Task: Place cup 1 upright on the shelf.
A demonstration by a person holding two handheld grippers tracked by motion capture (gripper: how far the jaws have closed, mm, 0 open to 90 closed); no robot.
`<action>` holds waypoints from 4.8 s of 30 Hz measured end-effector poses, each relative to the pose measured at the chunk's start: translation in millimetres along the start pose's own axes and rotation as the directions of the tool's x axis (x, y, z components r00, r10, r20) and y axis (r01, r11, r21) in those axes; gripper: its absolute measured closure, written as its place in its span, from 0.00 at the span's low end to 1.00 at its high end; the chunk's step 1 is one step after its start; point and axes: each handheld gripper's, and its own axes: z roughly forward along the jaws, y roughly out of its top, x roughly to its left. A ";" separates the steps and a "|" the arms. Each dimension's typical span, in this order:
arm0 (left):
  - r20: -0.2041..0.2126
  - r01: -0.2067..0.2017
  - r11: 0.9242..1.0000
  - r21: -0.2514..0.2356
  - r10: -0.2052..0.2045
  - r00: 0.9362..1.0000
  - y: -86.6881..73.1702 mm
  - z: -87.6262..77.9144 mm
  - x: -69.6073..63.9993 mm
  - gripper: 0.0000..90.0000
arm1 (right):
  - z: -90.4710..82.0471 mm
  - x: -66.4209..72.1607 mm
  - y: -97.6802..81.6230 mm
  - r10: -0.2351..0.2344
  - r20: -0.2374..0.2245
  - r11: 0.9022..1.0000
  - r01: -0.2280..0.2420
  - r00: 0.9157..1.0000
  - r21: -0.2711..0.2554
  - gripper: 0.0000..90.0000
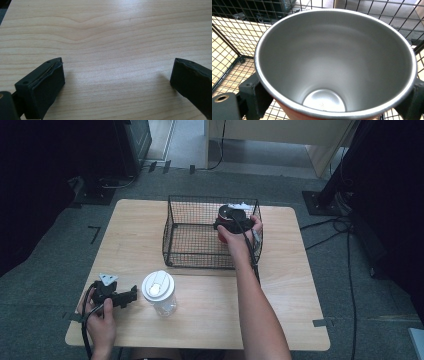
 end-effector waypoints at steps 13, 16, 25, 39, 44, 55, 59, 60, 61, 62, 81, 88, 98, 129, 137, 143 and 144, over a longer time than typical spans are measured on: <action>0.000 0.000 1.000 0.000 0.000 1.000 0.0 0.0 0.0 0.00 | 12.1 1.7 -2.4 -0.050 0.008 0.997 0.050 0.999 0.054 0.08; 0.000 -0.001 1.000 0.000 0.001 1.000 0.0 0.0 0.0 0.00 | 13.5 2.4 -5.2 -0.054 0.004 0.997 0.054 0.999 0.059 0.08; 0.000 0.000 1.000 0.000 0.000 1.000 0.0 0.0 0.0 0.00 | 12.1 -1.1 -5.7 -0.002 0.018 0.999 0.001 1.000 0.051 0.07; 0.000 -0.001 1.000 0.001 0.001 1.000 0.0 0.0 0.1 0.00 | 6.6 -0.2 -5.1 0.008 0.009 1.000 -0.008 1.000 0.000 0.07; 0.000 0.000 1.000 0.001 0.000 1.000 0.0 0.0 0.0 0.00 | 5.4 0.8 -5.1 -0.014 0.006 1.000 0.014 1.000 -0.007 0.07; 0.000 0.000 1.000 0.000 0.000 1.000 0.0 0.0 0.0 0.00 | 1.6 3.9 0.3 -0.004 0.050 1.000 0.006 0.999 -0.029 0.04; 0.000 -0.001 1.000 0.001 0.001 1.000 0.0 0.0 0.1 0.00 | -1.2 5.0 4.9 -0.001 0.048 0.999 0.003 0.999 -0.038 0.04; 0.000 0.000 1.000 0.000 0.000 1.000 0.0 0.0 0.0 0.00 | -1.9 5.2 5.8 0.001 0.046 0.999 0.001 0.999 -0.040 0.04; 0.000 -0.001 1.000 0.001 0.001 1.000 0.0 0.0 0.1 0.00 | -3.1 5.4 7.4 0.007 0.042 0.999 -0.005 0.999 -0.045 0.04; 0.000 0.000 1.000 0.000 0.000 1.000 0.0 0.0 0.0 0.00 | -3.8 5.6 8.7 0.013 0.034 0.999 -0.011 0.999 -0.047 0.04; 0.000 -0.001 1.000 0.001 0.001 1.000 0.0 0.0 0.0 0.00 | -27.2 10.3 22.6 -0.007 0.010 0.995 0.008 1.000 -0.099 0.05; 0.000 -0.001 1.000 0.001 0.001 1.000 0.0 0.0 0.0 0.00 | -41.8 14.0 19.5 -0.026 -0.030 0.993 0.022 0.999 -0.113 0.06; 0.000 0.000 1.000 0.000 0.000 1.000 0.0 0.0 0.0 0.00 | -63.4 17.1 9.0 -0.036 -0.064 0.991 0.027 0.997 -0.134 0.07; 0.000 0.001 1.000 -0.001 -0.001 1.000 -0.1 0.1 -0.1 0.00 | -120.9 22.5 -39.3 -0.047 -0.152 0.989 0.025 0.987 -0.147 0.14; 0.000 0.001 1.000 -0.002 -0.001 1.000 -0.1 0.1 -0.1 0.00 | -132.2 27.5 -53.7 -0.057 -0.146 0.989 0.036 0.988 -0.145 0.15; 0.000 0.001 1.000 -0.001 -0.001 1.000 0.0 0.0 -0.1 0.00 | -140.6 31.9 -66.7 -0.063 -0.147 0.989 0.041 0.987 -0.145 0.16; 0.000 0.001 1.000 -0.001 -0.001 1.000 0.0 0.0 -0.1 0.00 | -141.9 32.4 -68.1 -0.065 -0.145 0.988 0.044 0.987 -0.146 0.15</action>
